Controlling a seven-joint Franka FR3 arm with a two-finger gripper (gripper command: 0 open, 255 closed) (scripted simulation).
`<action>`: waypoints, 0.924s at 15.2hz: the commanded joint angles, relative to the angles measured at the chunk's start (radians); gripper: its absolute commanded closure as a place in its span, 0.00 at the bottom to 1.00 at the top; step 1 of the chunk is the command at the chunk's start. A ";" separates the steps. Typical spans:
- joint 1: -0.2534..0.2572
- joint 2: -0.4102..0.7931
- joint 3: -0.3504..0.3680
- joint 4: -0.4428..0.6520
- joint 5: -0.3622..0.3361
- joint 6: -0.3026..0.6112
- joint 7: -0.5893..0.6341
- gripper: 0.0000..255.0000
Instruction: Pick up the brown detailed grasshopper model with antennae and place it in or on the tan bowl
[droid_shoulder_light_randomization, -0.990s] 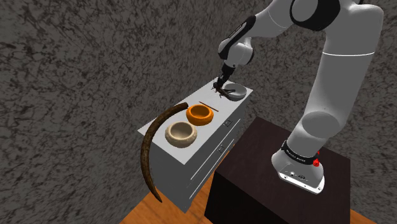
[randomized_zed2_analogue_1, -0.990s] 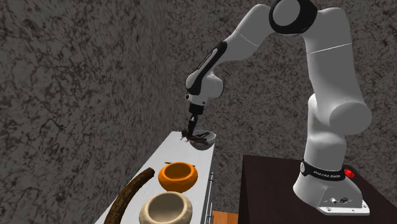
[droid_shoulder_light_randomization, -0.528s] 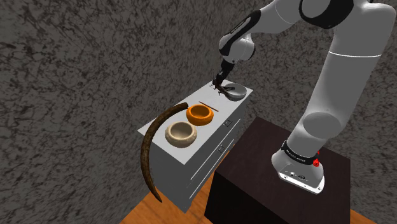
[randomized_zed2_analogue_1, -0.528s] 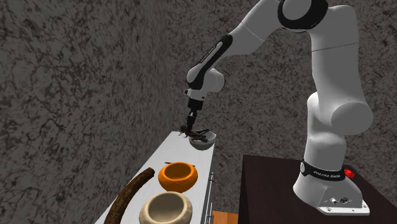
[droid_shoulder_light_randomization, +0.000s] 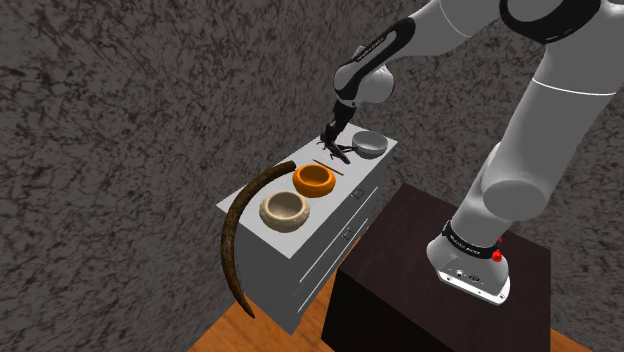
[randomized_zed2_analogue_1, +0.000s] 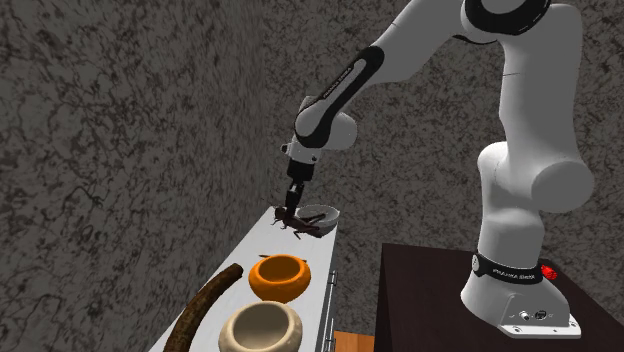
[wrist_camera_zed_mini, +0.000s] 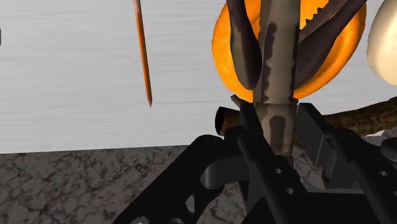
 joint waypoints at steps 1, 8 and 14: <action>0.030 -0.020 0.020 -0.030 -0.018 0.023 0.063 1.00; 0.129 -0.057 0.105 -0.080 -0.093 0.075 0.304 1.00; 0.211 -0.053 0.179 -0.075 -0.168 0.099 0.522 1.00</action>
